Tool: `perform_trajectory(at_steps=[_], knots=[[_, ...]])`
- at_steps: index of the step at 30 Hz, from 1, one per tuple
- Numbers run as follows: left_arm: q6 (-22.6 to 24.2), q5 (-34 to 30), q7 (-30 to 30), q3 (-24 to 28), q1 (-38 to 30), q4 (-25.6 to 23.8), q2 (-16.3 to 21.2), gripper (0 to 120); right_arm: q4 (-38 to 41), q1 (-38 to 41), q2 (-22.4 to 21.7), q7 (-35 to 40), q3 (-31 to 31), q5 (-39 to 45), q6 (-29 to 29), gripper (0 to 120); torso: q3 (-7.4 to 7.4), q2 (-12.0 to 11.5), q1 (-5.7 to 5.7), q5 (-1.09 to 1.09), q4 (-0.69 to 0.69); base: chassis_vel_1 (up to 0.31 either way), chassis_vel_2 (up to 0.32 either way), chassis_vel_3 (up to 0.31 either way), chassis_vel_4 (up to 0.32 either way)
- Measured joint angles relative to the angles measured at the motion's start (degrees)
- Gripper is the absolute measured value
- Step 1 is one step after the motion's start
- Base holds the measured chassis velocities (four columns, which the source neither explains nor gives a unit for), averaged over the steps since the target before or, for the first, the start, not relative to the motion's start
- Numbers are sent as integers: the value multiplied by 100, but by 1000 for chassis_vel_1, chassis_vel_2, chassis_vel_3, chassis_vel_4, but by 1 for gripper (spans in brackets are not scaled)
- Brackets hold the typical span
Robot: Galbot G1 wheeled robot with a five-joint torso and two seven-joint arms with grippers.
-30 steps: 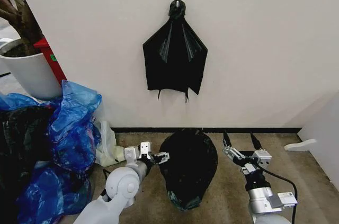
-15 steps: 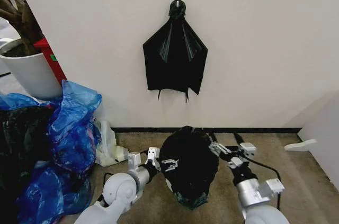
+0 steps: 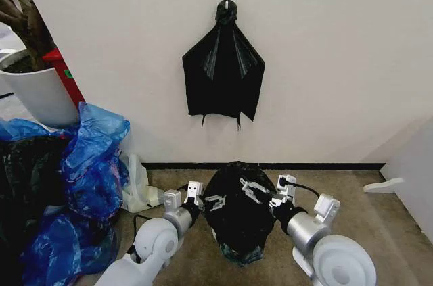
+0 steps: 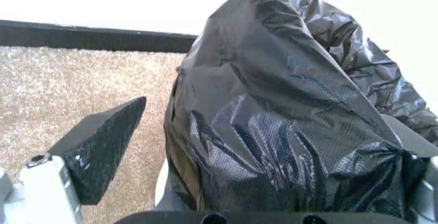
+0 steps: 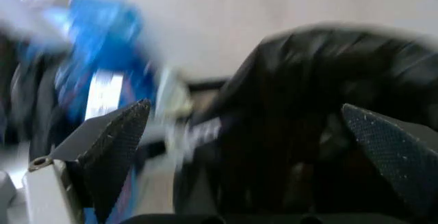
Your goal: Place the garbage bag over the trash bin.
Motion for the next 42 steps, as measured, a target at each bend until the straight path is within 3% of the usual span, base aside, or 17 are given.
perform_trajectory(at_steps=[4,6,14,29,42], knots=[[0,-5,-2,-5,7,16,-21,100,-381,-80,28,-1357,-64,-928,303,100,0,0,0,0,1,0,0,0,0],[0,-9,-6,-2,8,16,-34,100,-396,-84,63,-1510,-157,-1011,286,100,0,0,0,-1,1,0,0,0,0],[30,-142,-13,-7,3,-28,-37,100,-468,-151,135,-1538,-386,-1145,232,100,0,0,0,-2,1,0,0,0,0],[130,-161,-73,22,-39,-70,-62,100,-930,36,497,-1511,-1016,-2135,401,100,0,0,0,-1,1,0,0,0,0],[369,-581,-727,23,-139,-342,-151,100,-1049,2,410,-1502,-1134,-2518,505,100,0,0,0,-1,1,0,0,0,0]])
